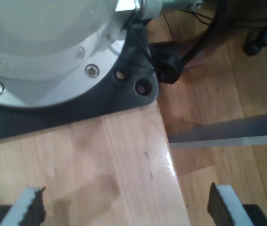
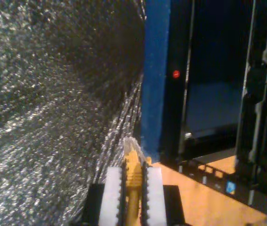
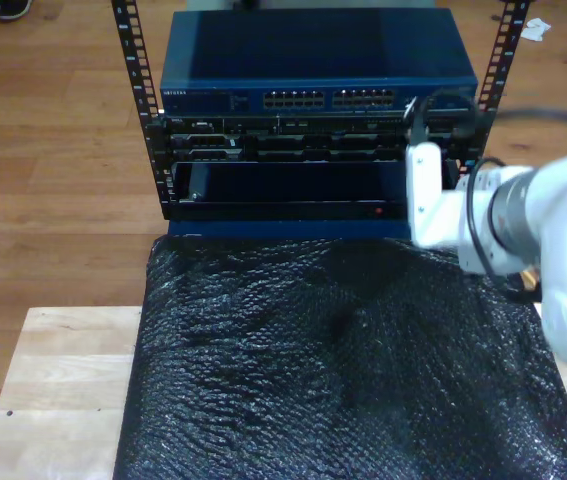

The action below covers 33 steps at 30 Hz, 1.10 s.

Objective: Grab the cable and plug it in

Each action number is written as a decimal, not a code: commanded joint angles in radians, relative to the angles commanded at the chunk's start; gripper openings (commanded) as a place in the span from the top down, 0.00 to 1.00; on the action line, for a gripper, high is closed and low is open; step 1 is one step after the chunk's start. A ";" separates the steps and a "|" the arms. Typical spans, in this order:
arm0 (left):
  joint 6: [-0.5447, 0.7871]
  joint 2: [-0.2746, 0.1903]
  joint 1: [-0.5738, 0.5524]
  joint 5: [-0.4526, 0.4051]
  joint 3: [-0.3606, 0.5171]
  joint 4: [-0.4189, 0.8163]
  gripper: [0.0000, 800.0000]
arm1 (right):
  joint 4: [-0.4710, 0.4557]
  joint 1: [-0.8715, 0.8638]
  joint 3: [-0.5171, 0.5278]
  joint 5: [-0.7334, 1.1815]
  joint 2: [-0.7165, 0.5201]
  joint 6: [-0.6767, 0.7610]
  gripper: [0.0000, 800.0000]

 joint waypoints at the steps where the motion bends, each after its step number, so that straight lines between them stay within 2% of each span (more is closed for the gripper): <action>1: 0.000 0.000 0.000 0.002 0.000 0.000 0.00 | 0.000 0.000 0.012 -0.031 0.000 0.000 1.00; 9: 0.000 0.000 0.000 0.002 0.000 0.002 0.00 | -0.003 -0.026 0.066 -0.305 0.009 -0.009 1.00; 21: 0.000 0.000 0.000 0.002 0.000 0.000 0.00 | -0.005 -0.054 0.061 -0.437 0.038 -0.014 1.00; 33: 0.000 0.002 0.000 0.002 -0.002 0.000 0.00 | 0.003 -0.015 0.035 -0.628 0.147 -0.017 1.00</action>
